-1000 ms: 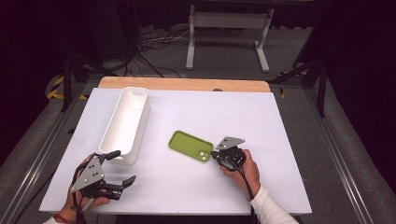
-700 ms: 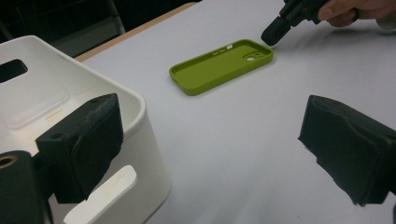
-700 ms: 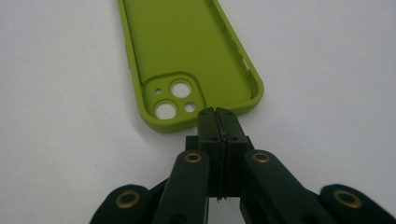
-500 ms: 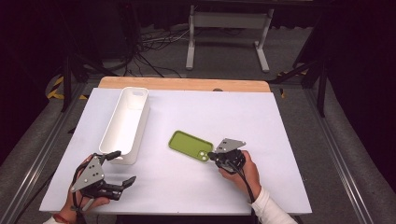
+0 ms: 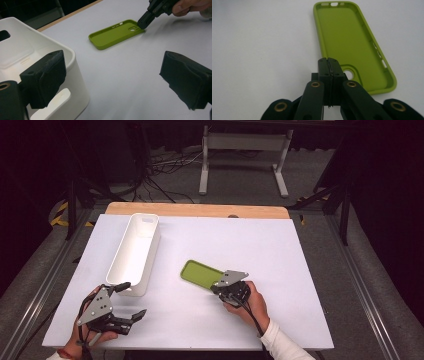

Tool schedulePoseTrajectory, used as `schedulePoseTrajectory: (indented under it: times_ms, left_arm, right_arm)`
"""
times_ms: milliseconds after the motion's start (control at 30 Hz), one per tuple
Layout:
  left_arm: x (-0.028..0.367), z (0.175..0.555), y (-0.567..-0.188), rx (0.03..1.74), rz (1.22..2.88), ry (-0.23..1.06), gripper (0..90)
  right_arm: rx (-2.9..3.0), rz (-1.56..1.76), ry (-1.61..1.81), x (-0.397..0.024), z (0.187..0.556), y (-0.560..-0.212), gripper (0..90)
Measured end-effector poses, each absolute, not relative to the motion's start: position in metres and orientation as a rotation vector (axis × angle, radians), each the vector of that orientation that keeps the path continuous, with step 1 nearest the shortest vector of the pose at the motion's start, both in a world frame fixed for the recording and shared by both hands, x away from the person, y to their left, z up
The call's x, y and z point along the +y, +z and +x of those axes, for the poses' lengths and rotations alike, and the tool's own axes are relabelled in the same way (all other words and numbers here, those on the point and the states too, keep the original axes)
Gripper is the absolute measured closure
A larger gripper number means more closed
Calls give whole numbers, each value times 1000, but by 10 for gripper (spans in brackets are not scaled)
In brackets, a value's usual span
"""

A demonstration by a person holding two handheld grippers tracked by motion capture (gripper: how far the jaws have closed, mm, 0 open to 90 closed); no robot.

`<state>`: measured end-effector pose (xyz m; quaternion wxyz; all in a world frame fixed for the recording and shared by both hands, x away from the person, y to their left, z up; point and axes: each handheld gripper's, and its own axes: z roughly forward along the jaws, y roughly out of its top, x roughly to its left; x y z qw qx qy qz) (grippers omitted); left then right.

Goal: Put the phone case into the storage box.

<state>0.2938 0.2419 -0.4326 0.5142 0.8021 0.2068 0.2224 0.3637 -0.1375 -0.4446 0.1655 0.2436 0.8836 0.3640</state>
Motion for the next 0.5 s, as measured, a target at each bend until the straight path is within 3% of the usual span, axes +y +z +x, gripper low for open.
schedulePoseTrajectory:
  times_ms: [500]
  left_arm:
    - [242,293,-433,494,1931,531,73]
  right_arm:
    - [2552,651,950,-130,359,-451,900]
